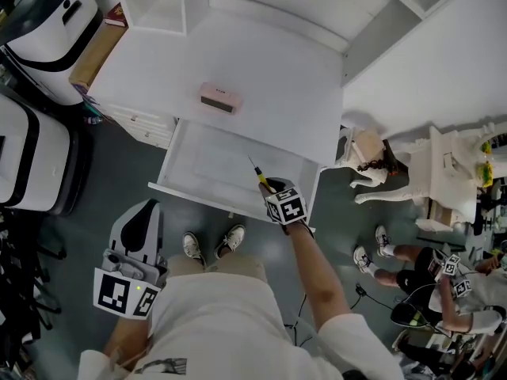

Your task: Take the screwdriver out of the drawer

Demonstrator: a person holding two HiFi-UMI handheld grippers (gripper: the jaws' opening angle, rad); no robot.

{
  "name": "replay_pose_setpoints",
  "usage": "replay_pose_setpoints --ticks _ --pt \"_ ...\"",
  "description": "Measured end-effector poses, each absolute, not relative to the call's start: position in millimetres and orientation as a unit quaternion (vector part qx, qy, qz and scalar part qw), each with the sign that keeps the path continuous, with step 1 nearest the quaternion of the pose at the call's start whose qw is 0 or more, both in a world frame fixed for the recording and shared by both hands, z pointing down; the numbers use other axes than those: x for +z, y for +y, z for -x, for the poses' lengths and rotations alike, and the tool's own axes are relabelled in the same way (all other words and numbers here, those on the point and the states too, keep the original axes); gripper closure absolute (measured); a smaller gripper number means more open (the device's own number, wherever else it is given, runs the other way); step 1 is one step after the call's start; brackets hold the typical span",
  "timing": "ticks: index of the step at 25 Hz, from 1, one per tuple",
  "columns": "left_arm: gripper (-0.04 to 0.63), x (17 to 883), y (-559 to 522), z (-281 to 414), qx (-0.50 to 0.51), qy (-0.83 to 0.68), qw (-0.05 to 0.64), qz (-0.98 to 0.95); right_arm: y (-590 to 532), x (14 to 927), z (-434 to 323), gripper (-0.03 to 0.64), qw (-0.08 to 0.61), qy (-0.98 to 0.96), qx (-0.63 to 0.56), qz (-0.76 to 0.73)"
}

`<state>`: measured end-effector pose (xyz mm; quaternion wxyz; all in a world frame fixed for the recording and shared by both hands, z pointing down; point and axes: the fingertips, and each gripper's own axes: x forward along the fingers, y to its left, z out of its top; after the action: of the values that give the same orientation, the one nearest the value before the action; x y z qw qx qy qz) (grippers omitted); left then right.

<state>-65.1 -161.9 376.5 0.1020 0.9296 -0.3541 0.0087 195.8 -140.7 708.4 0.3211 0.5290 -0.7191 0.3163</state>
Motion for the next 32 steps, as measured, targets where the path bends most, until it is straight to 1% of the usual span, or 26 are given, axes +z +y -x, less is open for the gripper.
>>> replay_pose_setpoints --ticks 11,19,32 --pt "0.58 363.3 -159.8 46.1 -0.01 -0.281 0.098 -0.955 -112.1 637.9 -209.2 0.528 0.203 -0.692 0.322 -0.614" --pt "0.58 361.4 -165.2 35.2 -0.007 -0.254 0.09 -0.963 -97.5 594.2 -219.4 0.528 0.132 -0.676 0.312 -0.655" --pt "0.58 324.3 -184.6 3.5 -0.032 -0.236 0.05 -0.97 -92.7 477.3 -262.2 0.526 0.024 -0.672 0.218 -0.708"
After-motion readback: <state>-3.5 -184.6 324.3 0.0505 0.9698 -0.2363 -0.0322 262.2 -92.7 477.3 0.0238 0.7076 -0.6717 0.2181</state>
